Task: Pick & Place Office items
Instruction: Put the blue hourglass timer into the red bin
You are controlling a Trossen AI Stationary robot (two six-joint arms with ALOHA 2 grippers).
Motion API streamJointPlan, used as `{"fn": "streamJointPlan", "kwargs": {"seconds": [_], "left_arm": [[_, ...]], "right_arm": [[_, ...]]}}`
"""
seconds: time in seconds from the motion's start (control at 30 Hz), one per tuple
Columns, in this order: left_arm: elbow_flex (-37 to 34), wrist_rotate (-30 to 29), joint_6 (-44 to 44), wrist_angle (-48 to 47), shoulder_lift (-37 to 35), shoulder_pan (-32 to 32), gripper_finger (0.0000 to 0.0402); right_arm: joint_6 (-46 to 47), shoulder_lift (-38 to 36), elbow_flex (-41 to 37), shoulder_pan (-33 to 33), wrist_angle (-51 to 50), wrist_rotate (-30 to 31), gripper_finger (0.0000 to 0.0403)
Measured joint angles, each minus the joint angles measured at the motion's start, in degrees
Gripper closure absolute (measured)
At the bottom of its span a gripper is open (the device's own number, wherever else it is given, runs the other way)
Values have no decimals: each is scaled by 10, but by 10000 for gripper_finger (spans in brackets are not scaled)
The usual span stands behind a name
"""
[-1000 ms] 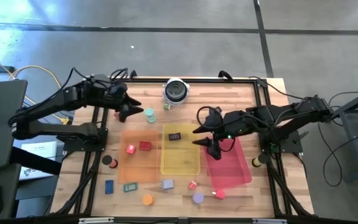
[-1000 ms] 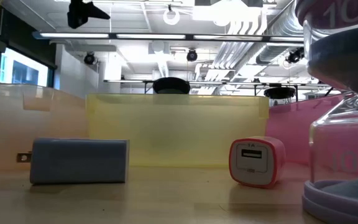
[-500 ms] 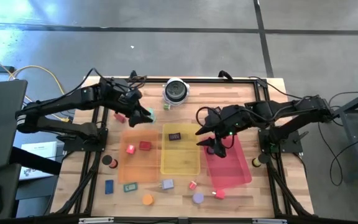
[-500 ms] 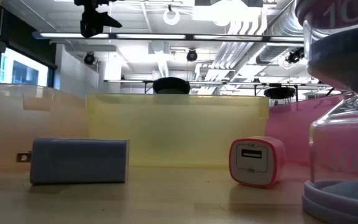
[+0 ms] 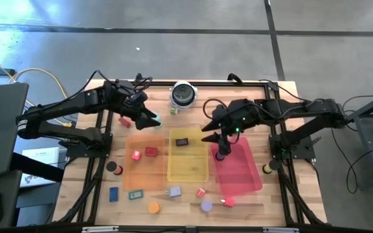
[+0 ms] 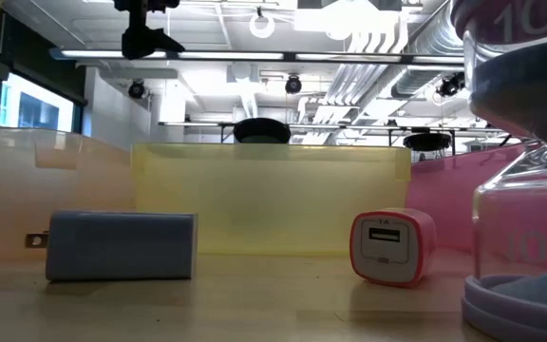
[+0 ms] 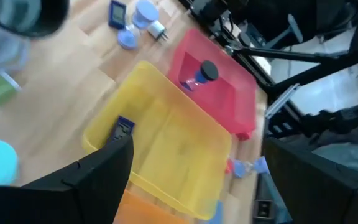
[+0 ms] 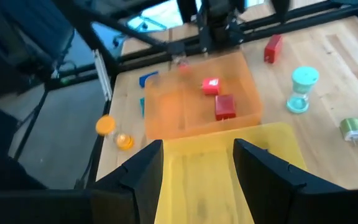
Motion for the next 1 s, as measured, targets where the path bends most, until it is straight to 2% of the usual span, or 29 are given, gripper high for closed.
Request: {"fn": "streamJointPlan", "kwargs": {"seconds": [0.17, 0.4, 0.53, 0.67, 1.0], "left_arm": [[0, -25, 39, 0, 2, 5, 52], [0, -157, 206, -2, 2, 25, 55], [0, -202, 255, -35, 16, 26, 55], [0, -228, 248, -82, 46, 34, 55], [0, -262, 197, -88, 147, 48, 56]], "right_arm": [[10, 0, 0, -20, 11, -38, 218], [17, 0, 0, -33, 14, -38, 218], [16, 0, 0, -44, 22, -37, 218], [15, 0, 0, -49, 23, -37, 218], [16, 0, 0, -48, 5, -39, 218]]}}
